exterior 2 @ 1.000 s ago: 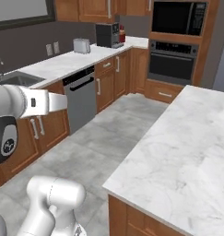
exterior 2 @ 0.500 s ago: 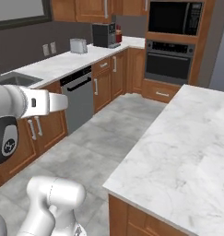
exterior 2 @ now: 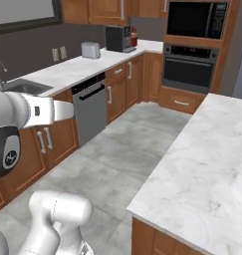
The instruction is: Move the bowls from the cabinet to the plates on the dining table.
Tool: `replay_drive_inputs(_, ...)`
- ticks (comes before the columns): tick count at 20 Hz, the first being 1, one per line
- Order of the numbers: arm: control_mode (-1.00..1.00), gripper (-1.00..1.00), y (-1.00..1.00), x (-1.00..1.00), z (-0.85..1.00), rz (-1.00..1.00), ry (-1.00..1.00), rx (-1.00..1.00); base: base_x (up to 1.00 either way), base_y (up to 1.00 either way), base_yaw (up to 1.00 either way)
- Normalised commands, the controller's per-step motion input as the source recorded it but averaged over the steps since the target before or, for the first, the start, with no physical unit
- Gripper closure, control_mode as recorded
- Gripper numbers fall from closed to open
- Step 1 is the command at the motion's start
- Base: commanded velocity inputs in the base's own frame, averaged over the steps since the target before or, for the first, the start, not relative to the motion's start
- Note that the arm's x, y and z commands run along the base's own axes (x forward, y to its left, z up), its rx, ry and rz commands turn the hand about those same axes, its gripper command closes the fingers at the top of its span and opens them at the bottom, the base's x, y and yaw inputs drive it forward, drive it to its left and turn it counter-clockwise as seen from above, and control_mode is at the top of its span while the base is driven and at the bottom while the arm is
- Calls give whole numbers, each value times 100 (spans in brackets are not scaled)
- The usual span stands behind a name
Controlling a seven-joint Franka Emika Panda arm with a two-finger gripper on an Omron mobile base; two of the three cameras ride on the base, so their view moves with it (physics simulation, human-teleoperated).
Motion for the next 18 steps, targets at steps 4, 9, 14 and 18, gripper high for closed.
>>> replay_drive_inputs(4, 100, -100, 0, 0, 0, 0, 0, 0, 14, 38, 1)
replay_drive_inputs(9, 100, -100, 0, 0, 0, 0, 0, 0, 64, 18, 0)
replay_drive_inputs(14, 100, -100, 0, 0, 0, 0, 0, 0, 83, 9, -1)
replay_drive_inputs(18, 100, -100, 0, 0, 0, 0, 0, 0, 88, 8, -2)
